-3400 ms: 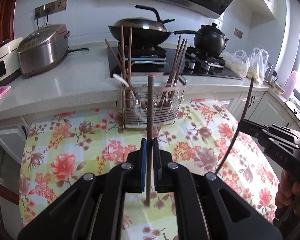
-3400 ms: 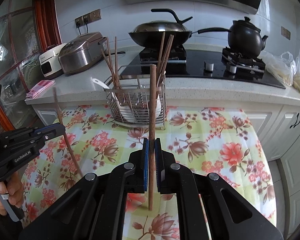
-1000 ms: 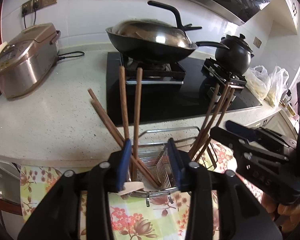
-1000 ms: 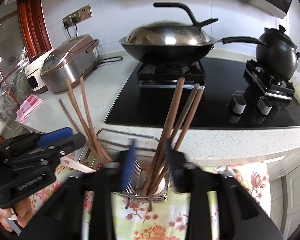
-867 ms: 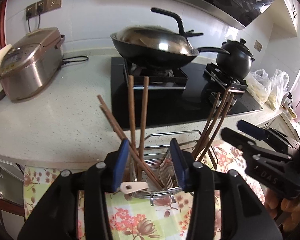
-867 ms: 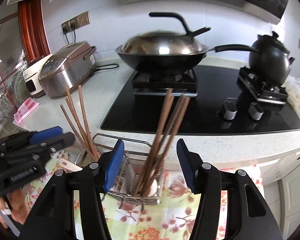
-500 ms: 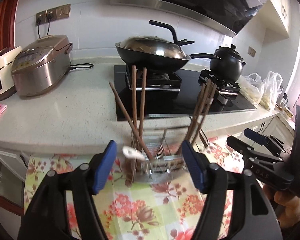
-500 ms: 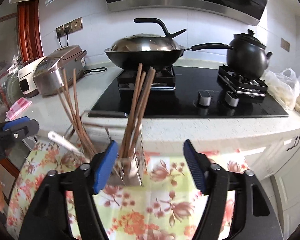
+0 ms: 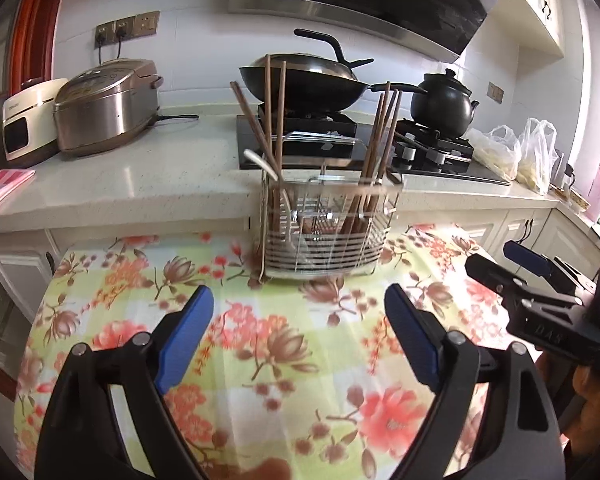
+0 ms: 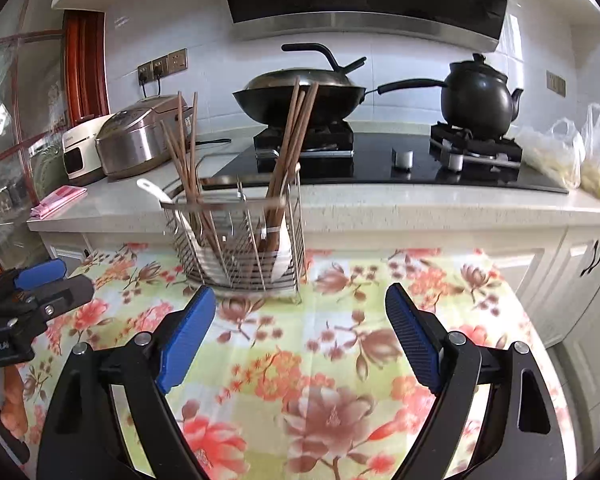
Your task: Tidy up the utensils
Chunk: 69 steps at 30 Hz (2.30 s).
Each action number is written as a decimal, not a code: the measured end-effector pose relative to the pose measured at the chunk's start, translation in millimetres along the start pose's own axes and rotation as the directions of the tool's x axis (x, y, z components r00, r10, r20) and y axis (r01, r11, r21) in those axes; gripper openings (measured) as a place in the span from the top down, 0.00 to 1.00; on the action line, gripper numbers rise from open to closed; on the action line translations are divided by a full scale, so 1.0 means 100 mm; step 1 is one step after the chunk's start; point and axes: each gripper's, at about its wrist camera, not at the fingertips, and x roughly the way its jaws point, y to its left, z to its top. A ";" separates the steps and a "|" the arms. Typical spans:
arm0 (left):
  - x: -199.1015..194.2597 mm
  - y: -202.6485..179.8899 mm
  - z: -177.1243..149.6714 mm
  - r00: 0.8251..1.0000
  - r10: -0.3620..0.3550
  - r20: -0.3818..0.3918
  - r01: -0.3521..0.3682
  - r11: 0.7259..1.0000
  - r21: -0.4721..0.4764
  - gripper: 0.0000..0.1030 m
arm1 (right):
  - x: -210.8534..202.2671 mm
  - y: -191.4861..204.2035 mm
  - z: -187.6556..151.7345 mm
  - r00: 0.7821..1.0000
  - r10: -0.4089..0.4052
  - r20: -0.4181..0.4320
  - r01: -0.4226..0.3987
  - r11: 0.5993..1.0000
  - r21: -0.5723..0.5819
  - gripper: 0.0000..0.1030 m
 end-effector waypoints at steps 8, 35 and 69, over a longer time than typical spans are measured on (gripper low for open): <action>0.08 0.07 -0.30 0.998 -0.036 0.041 0.038 0.999 -0.032 0.09 | 0.00 0.04 -0.27 0.998 0.036 0.048 -0.034 0.998 -0.058 0.20; 0.25 0.08 -0.41 0.998 -0.020 0.057 0.020 1.000 0.010 0.05 | 0.06 0.03 -0.37 0.995 0.089 0.039 -0.087 0.995 -0.054 0.18; 0.26 0.07 -0.40 0.998 -0.031 0.061 0.030 0.999 0.012 0.05 | 0.05 0.02 -0.37 0.996 0.089 0.031 -0.087 0.995 -0.055 0.18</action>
